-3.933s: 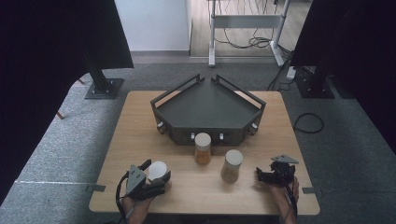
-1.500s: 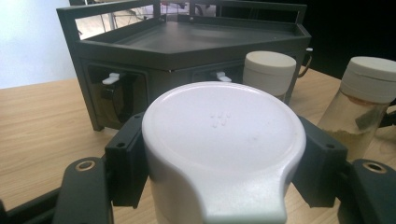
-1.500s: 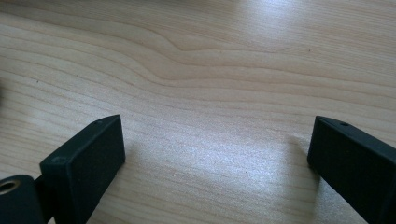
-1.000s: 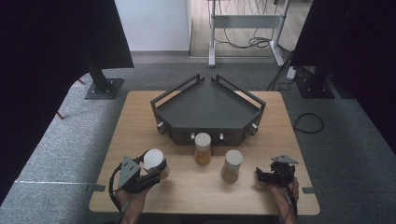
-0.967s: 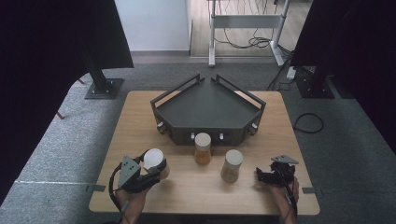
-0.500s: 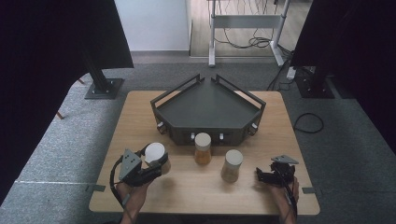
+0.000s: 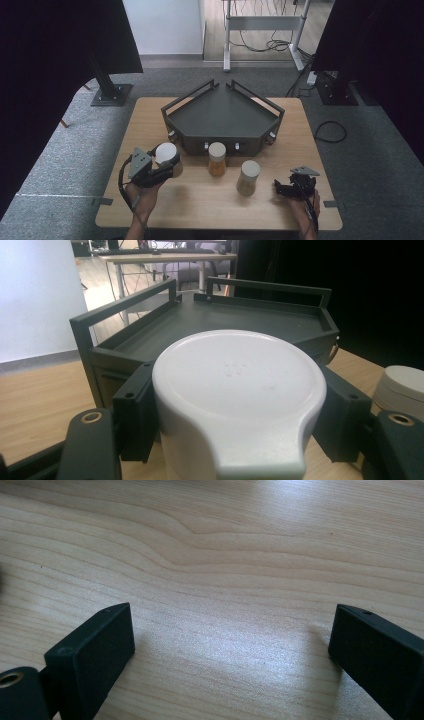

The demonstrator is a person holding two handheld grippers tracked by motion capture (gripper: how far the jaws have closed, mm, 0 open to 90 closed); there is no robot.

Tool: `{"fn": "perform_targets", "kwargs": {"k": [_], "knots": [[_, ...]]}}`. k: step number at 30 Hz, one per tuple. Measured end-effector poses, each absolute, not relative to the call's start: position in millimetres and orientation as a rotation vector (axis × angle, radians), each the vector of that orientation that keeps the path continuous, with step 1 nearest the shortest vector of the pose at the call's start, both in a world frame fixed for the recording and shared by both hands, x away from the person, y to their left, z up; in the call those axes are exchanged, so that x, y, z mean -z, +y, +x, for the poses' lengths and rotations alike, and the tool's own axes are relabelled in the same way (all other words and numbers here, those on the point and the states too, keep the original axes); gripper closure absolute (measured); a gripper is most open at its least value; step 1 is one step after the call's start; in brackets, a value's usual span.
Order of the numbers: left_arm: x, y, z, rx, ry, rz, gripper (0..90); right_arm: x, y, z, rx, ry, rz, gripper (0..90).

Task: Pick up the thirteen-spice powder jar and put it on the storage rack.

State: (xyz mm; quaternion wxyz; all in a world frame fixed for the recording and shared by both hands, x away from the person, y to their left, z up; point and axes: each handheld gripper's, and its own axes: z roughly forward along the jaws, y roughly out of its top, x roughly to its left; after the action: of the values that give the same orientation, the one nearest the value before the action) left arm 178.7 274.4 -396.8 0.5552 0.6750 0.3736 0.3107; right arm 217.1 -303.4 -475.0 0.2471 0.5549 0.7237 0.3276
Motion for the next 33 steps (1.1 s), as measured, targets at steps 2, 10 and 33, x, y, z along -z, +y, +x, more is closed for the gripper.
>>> {"fn": "perform_targets", "kwargs": {"k": [2, 10, 33], "knots": [[394, 273, 182, -0.734, 0.884, 1.594, 30.8, 475, -303, 217, -0.893, 1.973, 1.513, 4.0], [385, 268, 195, -0.742, 0.884, 1.608, 30.7, 475, -303, 217, -0.894, 1.973, 1.513, 4.0], [359, 258, 230, -0.746, 0.897, 1.606, 30.8, 475, -303, 217, -0.894, 1.975, 1.512, 4.0]]}}
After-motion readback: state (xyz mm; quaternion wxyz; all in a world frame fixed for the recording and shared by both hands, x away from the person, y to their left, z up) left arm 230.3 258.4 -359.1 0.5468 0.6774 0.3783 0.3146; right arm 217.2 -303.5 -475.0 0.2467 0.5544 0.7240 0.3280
